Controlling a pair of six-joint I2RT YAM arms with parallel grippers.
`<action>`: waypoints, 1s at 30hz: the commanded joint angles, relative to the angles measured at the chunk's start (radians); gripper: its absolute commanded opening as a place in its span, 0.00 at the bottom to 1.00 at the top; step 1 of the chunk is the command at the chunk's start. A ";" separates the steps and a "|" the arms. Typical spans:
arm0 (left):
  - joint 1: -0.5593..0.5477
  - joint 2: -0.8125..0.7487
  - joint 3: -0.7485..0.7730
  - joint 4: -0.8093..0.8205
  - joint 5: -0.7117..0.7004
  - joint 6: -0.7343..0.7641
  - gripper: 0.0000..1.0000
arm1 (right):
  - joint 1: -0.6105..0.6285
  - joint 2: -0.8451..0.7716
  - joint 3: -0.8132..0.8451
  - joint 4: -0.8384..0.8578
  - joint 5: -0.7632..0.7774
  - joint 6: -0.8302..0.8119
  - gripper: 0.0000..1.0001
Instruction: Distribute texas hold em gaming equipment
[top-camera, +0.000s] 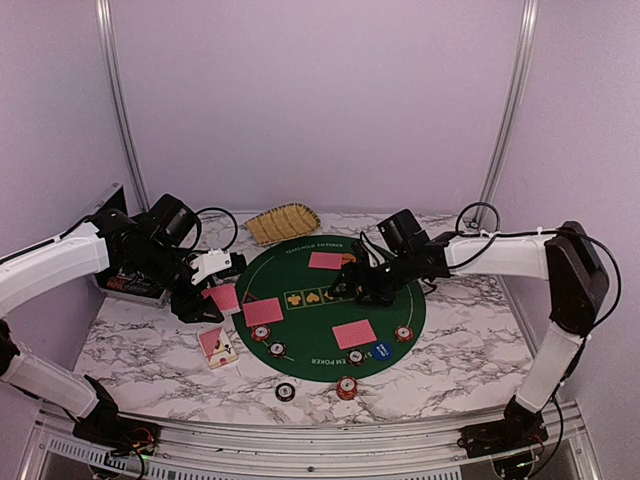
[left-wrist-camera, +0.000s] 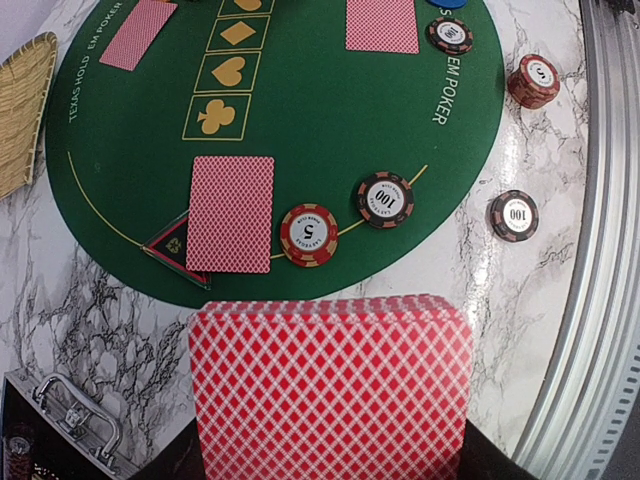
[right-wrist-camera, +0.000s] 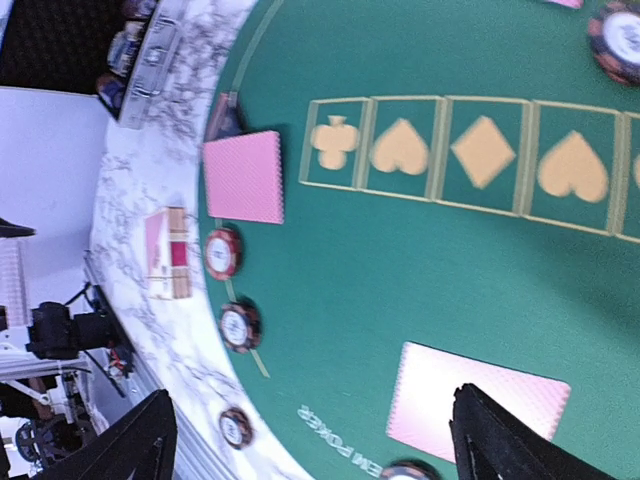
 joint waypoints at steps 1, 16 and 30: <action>0.005 0.002 0.038 -0.022 0.013 0.001 0.00 | 0.085 0.010 0.047 0.226 -0.117 0.170 0.94; 0.005 -0.001 0.032 -0.014 0.008 -0.014 0.00 | 0.282 0.324 0.266 0.693 -0.283 0.503 0.98; 0.005 0.008 0.023 -0.006 0.013 -0.014 0.00 | 0.314 0.409 0.291 0.841 -0.323 0.619 0.98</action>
